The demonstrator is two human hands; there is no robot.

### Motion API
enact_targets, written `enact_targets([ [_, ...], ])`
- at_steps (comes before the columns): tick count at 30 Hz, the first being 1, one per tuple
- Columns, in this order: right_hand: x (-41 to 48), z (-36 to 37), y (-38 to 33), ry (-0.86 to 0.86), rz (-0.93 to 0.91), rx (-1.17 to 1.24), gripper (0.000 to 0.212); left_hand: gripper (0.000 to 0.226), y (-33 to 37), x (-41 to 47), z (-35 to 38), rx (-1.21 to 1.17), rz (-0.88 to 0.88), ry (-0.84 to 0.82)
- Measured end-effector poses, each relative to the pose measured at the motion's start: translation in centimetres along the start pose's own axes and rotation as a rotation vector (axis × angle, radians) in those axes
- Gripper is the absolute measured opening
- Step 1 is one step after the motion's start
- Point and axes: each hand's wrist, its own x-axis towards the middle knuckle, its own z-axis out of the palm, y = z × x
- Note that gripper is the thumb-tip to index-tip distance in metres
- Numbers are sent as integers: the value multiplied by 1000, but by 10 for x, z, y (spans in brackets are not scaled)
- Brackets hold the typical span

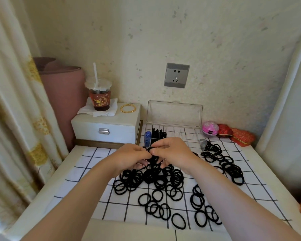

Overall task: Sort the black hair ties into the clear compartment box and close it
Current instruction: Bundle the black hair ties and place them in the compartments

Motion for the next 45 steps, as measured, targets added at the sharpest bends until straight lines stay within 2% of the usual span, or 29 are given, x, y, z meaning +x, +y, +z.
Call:
enact_targets([
  [4,-2,11,-3,-10,-59,-93,28,17,-6,-5,-10,45,-47,48],
  [7,-3,6,-3,11,-267,-436,12,24,-8,-6,-17,64,-42,141],
  [9,-7,4,-3,-139,-336,-706,13,24,-10,-6,-21,61,-18,177],
  [12,-10,8,4,-314,-309,-1068,35,25,-12,-7,-22,88,5,172],
  [16,-3,16,12,-297,-315,-1222,41,21,-12,-6,-20,151,26,172],
  [19,2,18,13,-288,-314,-1277,20,17,-10,-5,-18,133,16,138],
  [21,4,16,18,-290,-285,-1258,28,16,-8,-5,-16,111,15,143],
  [23,5,11,18,-299,-258,-1137,29,16,-7,-3,-16,123,14,172],
  [30,2,-17,0,-232,-69,-335,13,36,-6,4,-12,207,71,397],
  [33,0,-23,-1,-276,-33,-67,18,24,-2,6,-5,199,121,422],
  [36,-1,-26,-6,-334,-45,123,14,12,0,6,5,132,122,351],
  [38,-1,-25,-7,-349,-49,143,15,14,4,5,10,45,96,256],
  [41,3,-22,-5,-274,-23,13,16,20,11,1,14,-163,49,63],
  [45,6,-21,-1,-166,-9,-100,15,28,15,-1,14,-297,22,-68],
])
